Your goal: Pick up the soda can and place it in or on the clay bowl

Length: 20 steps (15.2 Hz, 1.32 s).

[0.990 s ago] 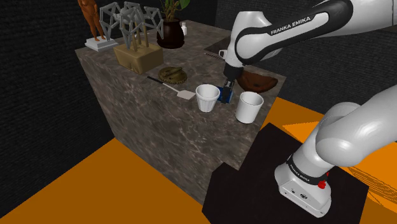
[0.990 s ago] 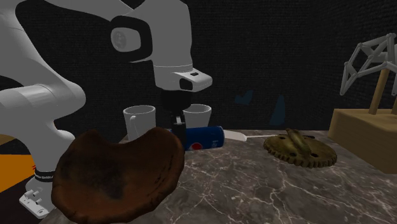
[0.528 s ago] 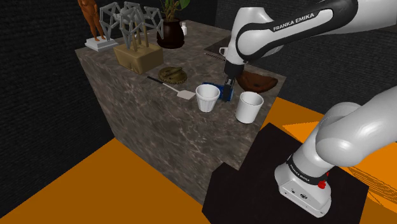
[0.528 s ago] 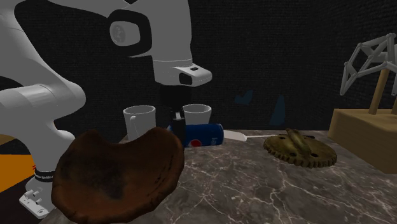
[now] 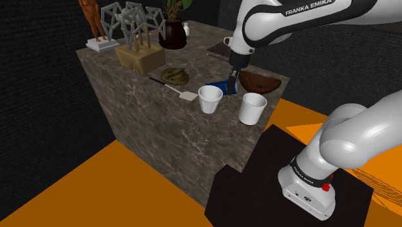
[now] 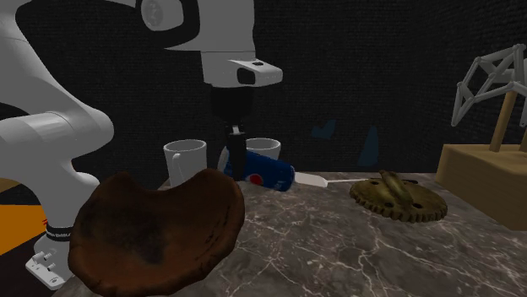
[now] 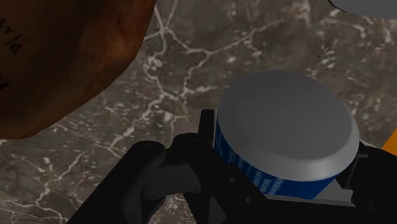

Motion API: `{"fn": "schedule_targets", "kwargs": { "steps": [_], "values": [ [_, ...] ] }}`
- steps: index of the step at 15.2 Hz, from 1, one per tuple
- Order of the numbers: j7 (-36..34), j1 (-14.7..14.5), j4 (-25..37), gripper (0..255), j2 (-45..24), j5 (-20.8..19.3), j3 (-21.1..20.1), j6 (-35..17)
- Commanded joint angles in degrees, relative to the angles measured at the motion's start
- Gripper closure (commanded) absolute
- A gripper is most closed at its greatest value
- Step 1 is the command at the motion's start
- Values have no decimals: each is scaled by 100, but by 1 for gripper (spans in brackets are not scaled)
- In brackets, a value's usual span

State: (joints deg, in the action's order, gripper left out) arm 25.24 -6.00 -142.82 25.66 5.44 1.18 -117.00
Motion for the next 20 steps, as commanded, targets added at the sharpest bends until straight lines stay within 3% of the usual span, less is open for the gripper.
{"fn": "schedule_targets", "kwargs": {
  "steps": [1, 20],
  "values": [
    [-17, 3, 116, 255, 60, -9, -1, 175],
    [-147, 11, 1436, 255, 247, -60, 6, 1676]
  ]
}}
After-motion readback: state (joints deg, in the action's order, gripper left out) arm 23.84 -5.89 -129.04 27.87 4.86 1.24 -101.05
